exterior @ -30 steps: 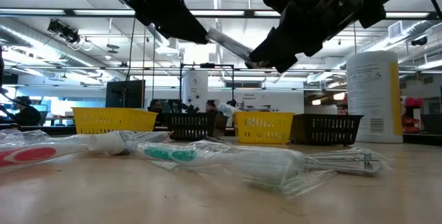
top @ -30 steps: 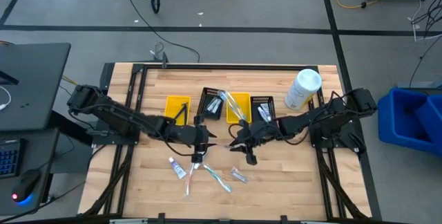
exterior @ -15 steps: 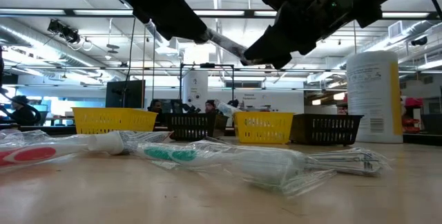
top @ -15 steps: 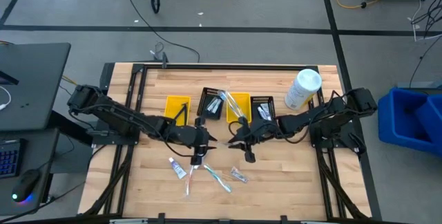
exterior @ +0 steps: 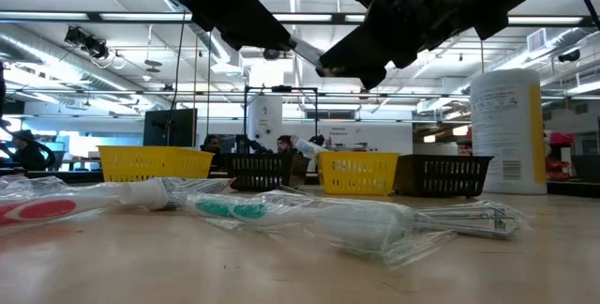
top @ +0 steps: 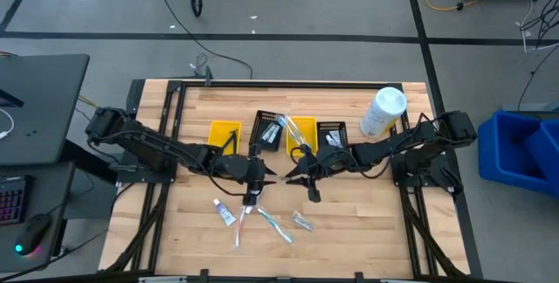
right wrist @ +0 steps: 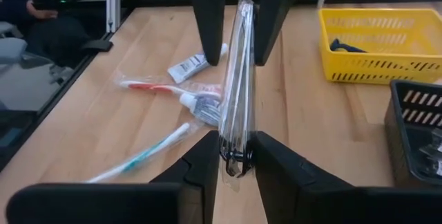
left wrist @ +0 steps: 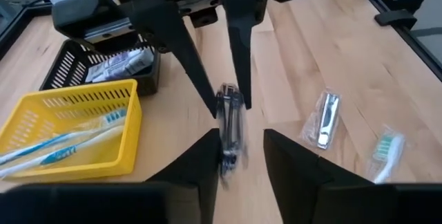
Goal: Pick & Place Travel size toiletries
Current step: Put the silver nail cutter into the left black bin
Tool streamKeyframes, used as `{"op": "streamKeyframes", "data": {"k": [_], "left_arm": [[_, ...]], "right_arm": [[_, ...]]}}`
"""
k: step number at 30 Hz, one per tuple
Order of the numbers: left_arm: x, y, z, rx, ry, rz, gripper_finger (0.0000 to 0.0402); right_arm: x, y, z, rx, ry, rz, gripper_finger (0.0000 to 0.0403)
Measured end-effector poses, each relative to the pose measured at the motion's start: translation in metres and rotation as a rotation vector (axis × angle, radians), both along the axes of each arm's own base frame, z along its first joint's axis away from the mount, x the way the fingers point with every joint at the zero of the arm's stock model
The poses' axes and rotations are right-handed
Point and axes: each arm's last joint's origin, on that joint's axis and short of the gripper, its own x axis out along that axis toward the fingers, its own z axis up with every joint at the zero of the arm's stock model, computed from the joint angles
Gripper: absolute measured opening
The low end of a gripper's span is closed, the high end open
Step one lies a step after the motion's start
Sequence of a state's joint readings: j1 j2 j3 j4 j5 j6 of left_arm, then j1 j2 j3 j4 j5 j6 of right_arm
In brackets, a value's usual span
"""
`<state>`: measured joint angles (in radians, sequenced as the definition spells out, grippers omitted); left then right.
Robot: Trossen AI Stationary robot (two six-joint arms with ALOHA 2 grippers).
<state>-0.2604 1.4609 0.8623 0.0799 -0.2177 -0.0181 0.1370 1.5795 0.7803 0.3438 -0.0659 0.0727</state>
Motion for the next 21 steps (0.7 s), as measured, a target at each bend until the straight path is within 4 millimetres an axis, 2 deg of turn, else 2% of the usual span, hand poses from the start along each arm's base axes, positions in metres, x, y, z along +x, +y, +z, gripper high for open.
{"op": "streamKeyframes", "data": {"k": [10, 17, 21], "left_arm": [[0.0, 0.001, -0.001, 0.013, 0.004, 0.024, 0.0036], [-0.001, 0.002, -0.003, 0.002, 0.027, 0.039, 0.0049], [-0.005, 0.004, -0.008, -0.003, 0.084, 0.098, 0.0045]], "right_arm": [[0.001, -0.004, 0.001, 0.009, -0.012, -0.018, 0.0121], [-0.001, -0.005, -0.002, -0.003, 0.026, -0.034, 0.0165], [-0.005, -0.008, -0.011, -0.021, 0.125, -0.135, 0.0199]]}}
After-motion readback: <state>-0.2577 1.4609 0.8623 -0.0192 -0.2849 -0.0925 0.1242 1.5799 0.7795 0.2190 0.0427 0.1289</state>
